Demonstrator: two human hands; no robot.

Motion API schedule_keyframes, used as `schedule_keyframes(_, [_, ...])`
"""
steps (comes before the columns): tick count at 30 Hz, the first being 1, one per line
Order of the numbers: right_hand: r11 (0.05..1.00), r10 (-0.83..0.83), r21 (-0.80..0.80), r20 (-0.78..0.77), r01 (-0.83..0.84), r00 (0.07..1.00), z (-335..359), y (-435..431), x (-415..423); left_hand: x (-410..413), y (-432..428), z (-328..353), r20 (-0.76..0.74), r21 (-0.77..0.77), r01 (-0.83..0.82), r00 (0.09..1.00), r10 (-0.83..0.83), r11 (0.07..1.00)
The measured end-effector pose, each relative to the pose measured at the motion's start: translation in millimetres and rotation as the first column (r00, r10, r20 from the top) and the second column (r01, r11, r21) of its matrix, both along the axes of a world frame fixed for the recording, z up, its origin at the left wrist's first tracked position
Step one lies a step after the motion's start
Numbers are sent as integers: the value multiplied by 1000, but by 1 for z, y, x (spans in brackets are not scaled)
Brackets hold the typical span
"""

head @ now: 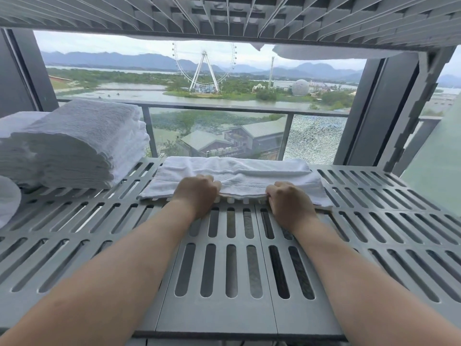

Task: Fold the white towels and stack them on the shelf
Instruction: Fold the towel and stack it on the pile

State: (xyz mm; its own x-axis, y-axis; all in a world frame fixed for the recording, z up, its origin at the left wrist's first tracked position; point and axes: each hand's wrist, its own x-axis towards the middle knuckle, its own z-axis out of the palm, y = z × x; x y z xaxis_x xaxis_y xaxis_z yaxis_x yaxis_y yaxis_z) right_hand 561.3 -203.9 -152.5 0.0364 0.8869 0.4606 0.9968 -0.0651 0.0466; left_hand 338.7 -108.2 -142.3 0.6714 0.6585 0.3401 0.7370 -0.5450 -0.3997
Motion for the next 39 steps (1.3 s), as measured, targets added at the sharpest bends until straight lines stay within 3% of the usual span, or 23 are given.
schedule_keyframes(7, [998, 57, -22, -163, -61, 985, 4, 5, 0, 1, 16, 12, 37, -190, 50, 998, -44, 981])
schedule_keyframes(12, [997, 69, -16, -224, -74, 972, 6, 9, 2, -1, 19, 25, -9, -177, 101, 995, -104, 979])
schedule_keyframes(14, [993, 82, 96, -210, -63, 974, 11, 9, 0, 0, 20, 31, 4, -80, 87, 996, -87, 993])
schedule_keyframes(16, [959, 87, 279, -160, -39, 983, 16, 8, 2, 0, 17, 32, 65, 149, 116, 990, -127, 982])
schedule_keyframes(18, [958, 116, 273, -79, -91, 990, 16, 5, 4, -2, 12, 25, 69, 224, 142, 984, -161, 964])
schedule_keyframes(21, [983, 177, 63, -76, -173, 981, 8, 0, 3, -7, 14, -2, -38, 86, 106, 994, -103, 991])
schedule_keyframes(24, [981, 189, 56, -79, -185, 979, 5, 3, 3, -9, 17, -5, 69, 13, 77, 995, -78, 997])
schedule_keyframes(32, [984, 178, 52, -163, -171, 970, 4, 1, 5, -18, 15, -7, 186, -70, 240, 957, -224, 968])
schedule_keyframes(39, [987, 146, 90, -167, -132, 975, 3, -2, 7, -14, 12, -1, 336, -191, 231, 929, -157, 954])
